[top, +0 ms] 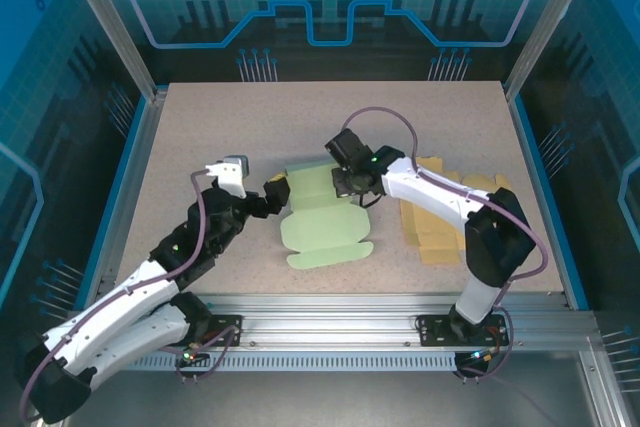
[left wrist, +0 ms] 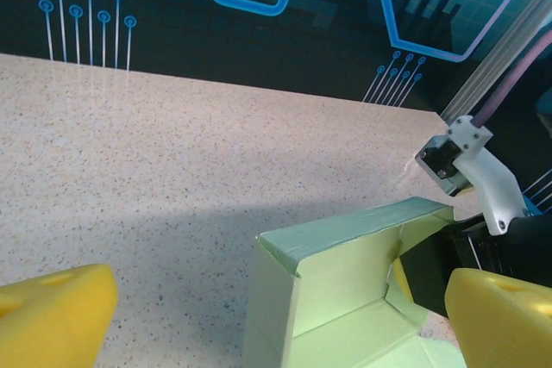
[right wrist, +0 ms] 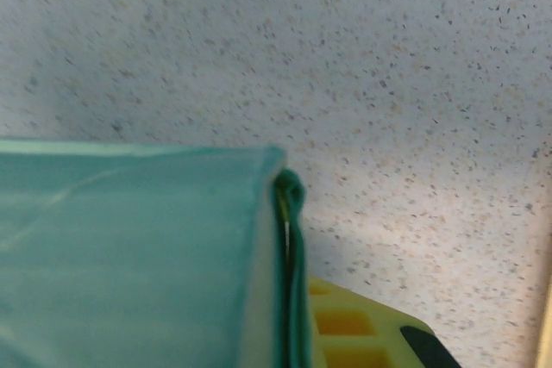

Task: Fold the paper box

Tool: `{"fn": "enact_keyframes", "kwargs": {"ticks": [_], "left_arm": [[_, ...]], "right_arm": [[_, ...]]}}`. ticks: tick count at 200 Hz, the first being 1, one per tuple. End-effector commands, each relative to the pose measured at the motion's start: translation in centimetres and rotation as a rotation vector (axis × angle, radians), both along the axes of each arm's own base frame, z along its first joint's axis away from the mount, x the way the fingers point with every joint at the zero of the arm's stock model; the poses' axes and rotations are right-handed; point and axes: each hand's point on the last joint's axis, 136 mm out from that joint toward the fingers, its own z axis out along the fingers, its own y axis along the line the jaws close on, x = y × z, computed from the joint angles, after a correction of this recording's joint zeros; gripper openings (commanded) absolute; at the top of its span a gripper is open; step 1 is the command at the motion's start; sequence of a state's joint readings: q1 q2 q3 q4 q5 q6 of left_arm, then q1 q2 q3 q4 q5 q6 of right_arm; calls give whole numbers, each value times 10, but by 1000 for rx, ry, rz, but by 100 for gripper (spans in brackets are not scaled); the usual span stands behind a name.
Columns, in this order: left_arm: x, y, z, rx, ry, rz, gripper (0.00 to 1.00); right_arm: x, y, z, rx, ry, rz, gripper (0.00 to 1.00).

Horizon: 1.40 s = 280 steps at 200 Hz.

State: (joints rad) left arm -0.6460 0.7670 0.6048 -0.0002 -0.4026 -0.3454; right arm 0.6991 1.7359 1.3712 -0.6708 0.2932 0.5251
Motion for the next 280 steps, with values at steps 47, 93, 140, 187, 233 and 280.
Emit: {"fn": "enact_keyframes", "kwargs": {"ticks": [47,93,140,187,233,280], "left_arm": [[4,10,-8,-84,49,60,99],[4,11,-13,-89,57,56,99],[4,12,-17,-94,50,49,99],[3,14,-16,-98,35,46,99],[3,14,-17,-101,30,46,99],[3,13,-19,-104,32,43,99]], "right_arm": [[2,-17,-43,-151,304,157,0],[23,-17,-63,-283,351,174,0],[40,-23,-95,-539,359,201,0],[47,-21,-120,-635,357,208,0],[50,-21,-152,-689,371,218,0],[43,-18,-162,-714,403,238,14]]}}
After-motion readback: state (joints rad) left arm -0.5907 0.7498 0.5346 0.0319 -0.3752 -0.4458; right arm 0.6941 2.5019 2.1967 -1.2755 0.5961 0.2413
